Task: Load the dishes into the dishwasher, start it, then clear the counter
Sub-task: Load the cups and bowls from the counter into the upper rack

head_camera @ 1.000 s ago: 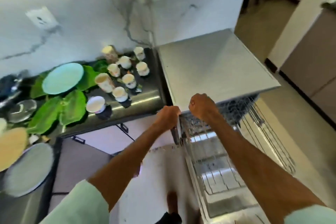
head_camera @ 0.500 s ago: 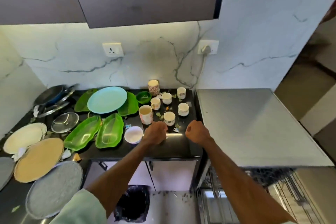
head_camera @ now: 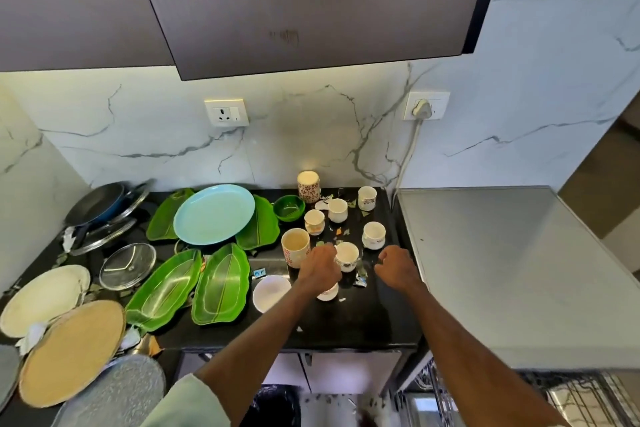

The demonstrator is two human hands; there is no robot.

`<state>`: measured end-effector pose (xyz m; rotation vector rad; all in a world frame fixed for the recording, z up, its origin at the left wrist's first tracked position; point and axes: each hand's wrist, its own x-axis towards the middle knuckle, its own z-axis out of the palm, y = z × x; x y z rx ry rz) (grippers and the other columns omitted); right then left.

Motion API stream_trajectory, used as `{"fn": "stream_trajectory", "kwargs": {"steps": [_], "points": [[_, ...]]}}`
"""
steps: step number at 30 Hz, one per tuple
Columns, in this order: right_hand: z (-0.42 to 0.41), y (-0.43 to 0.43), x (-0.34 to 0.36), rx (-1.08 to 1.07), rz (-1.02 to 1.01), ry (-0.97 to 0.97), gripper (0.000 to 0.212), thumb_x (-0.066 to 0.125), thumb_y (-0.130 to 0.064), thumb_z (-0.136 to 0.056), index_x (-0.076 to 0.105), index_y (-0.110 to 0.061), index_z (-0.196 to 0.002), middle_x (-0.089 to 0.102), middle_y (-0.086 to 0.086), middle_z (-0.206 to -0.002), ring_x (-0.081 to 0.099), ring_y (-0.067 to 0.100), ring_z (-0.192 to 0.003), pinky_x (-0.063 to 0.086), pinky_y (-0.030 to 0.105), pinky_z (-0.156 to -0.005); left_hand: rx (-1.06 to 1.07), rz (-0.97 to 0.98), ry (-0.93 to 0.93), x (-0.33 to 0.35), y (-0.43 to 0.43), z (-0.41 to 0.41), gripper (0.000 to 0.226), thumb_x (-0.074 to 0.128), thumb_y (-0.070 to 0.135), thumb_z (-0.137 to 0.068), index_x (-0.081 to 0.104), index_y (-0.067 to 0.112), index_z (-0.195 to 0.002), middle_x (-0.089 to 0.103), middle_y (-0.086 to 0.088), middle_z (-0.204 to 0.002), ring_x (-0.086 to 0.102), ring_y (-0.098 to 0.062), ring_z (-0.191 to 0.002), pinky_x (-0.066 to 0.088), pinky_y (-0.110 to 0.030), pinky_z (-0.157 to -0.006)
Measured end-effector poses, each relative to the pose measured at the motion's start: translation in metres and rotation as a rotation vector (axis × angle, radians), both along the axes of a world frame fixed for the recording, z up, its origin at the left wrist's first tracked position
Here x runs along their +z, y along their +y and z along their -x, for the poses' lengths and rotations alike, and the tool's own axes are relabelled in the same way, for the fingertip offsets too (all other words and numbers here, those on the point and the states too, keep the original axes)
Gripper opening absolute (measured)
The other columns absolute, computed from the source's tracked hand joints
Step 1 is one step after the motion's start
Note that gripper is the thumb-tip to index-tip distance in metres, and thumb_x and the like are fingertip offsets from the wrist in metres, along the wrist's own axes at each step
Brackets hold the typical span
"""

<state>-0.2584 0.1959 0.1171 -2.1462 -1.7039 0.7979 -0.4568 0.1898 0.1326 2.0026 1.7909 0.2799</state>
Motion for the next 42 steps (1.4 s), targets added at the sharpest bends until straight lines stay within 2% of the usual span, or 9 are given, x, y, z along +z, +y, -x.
{"fn": "stream_trajectory", "kwargs": {"steps": [5, 14, 21, 28, 31, 33, 36, 39, 42], "points": [[-0.013, 0.047, -0.021, -0.066, -0.103, 0.036, 0.050, 0.084, -0.023, -0.074, 0.059, -0.006, -0.114, 0.065, 0.013, -0.112, 0.064, 0.031, -0.104, 0.046, 0.032, -0.073, -0.038, 0.065, 0.089, -0.011, 0.034, -0.023, 0.067, 0.070, 0.036, -0.084, 0.042, 0.004, -0.135, 0.048, -0.016, -0.136, 0.045, -0.033, -0.129, 0.040, -0.040, -0.103], [-0.021, 0.125, -0.059, 0.129, 0.033, 0.024, 0.117, 0.095, -0.029, -0.060, 0.027, -0.007, -0.152, 0.042, 0.015, -0.149, 0.043, 0.033, -0.136, 0.042, 0.045, -0.110, -0.092, 0.130, 0.282, -0.042, 0.080, -0.046, 0.110, 0.083, 0.048, -0.072, 0.021, 0.001, -0.151, 0.038, -0.019, -0.146, 0.038, -0.037, -0.136, 0.034, -0.044, -0.113], [-0.026, 0.138, -0.085, 0.174, -0.065, 0.088, 0.069, 0.088, -0.026, -0.070, 0.047, -0.019, -0.125, 0.053, 0.007, -0.126, 0.055, 0.024, -0.113, 0.050, 0.034, -0.089, -0.128, 0.171, 0.321, -0.071, 0.090, -0.051, 0.101, 0.083, 0.034, -0.074, 0.021, 0.011, -0.151, 0.040, -0.019, -0.147, 0.041, -0.037, -0.135, 0.042, -0.047, -0.107], [-0.027, 0.144, -0.084, 0.171, -0.139, 0.094, 0.069, 0.089, -0.034, -0.071, 0.038, -0.026, -0.118, 0.058, 0.003, -0.118, 0.059, 0.021, -0.103, 0.052, 0.029, -0.078, -0.043, 0.189, 0.248, -0.081, 0.095, -0.060, 0.085, 0.082, 0.027, -0.076, 0.030, 0.013, -0.142, 0.045, -0.015, -0.139, 0.051, -0.036, -0.126, 0.052, -0.048, -0.097], [-0.035, 0.140, -0.084, 0.093, -0.117, 0.183, 0.075, 0.088, -0.041, -0.072, 0.039, -0.024, -0.125, 0.055, -0.003, -0.111, 0.058, 0.018, -0.097, 0.053, 0.032, -0.079, 0.109, 0.169, 0.030, -0.080, 0.090, -0.057, 0.078, 0.081, 0.035, -0.073, 0.035, 0.019, -0.134, 0.051, -0.007, -0.130, 0.055, -0.029, -0.118, 0.052, -0.043, -0.094], [-0.042, 0.136, -0.084, -0.035, -0.081, 0.356, 0.084, 0.089, -0.042, -0.070, 0.040, -0.020, -0.136, 0.061, 0.001, -0.111, 0.060, 0.019, -0.099, 0.054, 0.035, -0.085, 0.280, 0.163, -0.223, -0.074, 0.088, -0.052, 0.074, 0.084, 0.035, -0.070, 0.040, 0.022, -0.129, 0.054, -0.001, -0.122, 0.056, -0.020, -0.109, 0.053, -0.031, -0.085], [-0.056, 0.120, -0.067, -0.249, 0.041, 0.801, 0.070, 0.087, -0.033, -0.074, 0.056, -0.011, -0.134, 0.069, 0.011, -0.119, 0.068, 0.020, -0.099, 0.060, 0.033, -0.078, 0.600, 0.331, -0.763, -0.058, 0.086, -0.041, 0.072, 0.091, 0.026, -0.064, 0.051, 0.017, -0.124, 0.060, -0.009, -0.118, 0.065, -0.021, -0.099, 0.057, -0.028, -0.072], [-0.070, 0.092, -0.048, -0.412, 0.107, 1.250, 0.057, 0.088, -0.033, -0.070, 0.068, -0.010, -0.118, 0.067, 0.016, -0.120, 0.068, 0.026, -0.101, 0.060, 0.032, -0.071, 0.727, 0.578, -1.302, -0.040, 0.077, -0.032, 0.067, 0.086, 0.018, -0.069, 0.056, 0.004, -0.127, 0.067, -0.023, -0.118, 0.070, -0.032, -0.100, 0.059, -0.041, -0.083], [-0.081, 0.057, -0.033, -0.538, 0.160, 1.572, 0.046, 0.080, -0.034, -0.079, 0.065, -0.016, -0.118, 0.064, 0.017, -0.120, 0.063, 0.030, -0.104, 0.057, 0.036, -0.077, 0.651, 0.740, -1.463, -0.022, 0.058, -0.032, 0.064, 0.081, 0.027, -0.075, 0.058, 0.004, -0.131, 0.068, -0.018, -0.115, 0.067, -0.028, -0.099, 0.054, -0.038, -0.080]]}}
